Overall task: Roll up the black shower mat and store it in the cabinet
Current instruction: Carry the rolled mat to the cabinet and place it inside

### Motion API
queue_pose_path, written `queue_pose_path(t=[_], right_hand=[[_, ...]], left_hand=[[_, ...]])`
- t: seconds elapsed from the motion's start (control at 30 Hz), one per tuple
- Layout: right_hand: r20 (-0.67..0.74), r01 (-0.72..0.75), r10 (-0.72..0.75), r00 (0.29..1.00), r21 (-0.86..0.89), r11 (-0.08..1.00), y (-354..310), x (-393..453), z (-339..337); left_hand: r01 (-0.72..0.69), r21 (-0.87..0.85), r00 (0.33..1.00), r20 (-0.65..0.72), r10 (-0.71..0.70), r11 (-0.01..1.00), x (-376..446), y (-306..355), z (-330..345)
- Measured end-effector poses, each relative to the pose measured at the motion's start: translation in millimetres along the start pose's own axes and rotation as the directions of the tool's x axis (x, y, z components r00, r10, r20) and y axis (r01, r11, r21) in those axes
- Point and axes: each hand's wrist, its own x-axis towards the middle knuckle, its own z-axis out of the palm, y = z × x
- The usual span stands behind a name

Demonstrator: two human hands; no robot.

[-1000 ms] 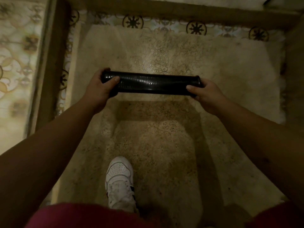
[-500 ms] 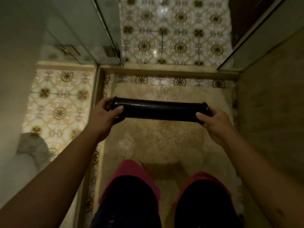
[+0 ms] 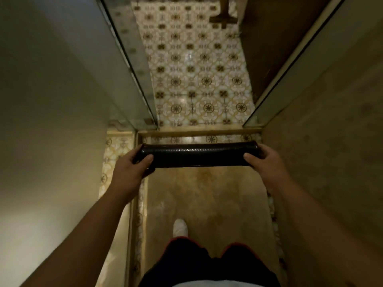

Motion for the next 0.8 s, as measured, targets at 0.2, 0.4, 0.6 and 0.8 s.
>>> queue_pose_path(t=[0.2,0.4,0.6,0.8], right_hand=[[0.099,0.095,-0.093,0.991,-0.016,0.995,-47,-33,-10],[0.154,0.184,-0.179,0.972,-0.022,0.983,-75,-33,-29],[0.153,0.208,-0.206,0.967,0.000,0.978,-88,-13,-63],[0.161,0.236,-0.233,0.959,0.000,0.972,-96,12,-100]], left_hand=[[-0.036,0.034,0.999,0.011,0.035,0.999,-23,47,-4],[-0.094,0.044,0.996,0.005,0.094,0.995,-37,65,11],[-0.109,0.020,0.994,0.016,0.109,0.994,-37,78,47],[-0.117,-0.011,0.993,0.004,0.117,0.993,-27,86,85]])
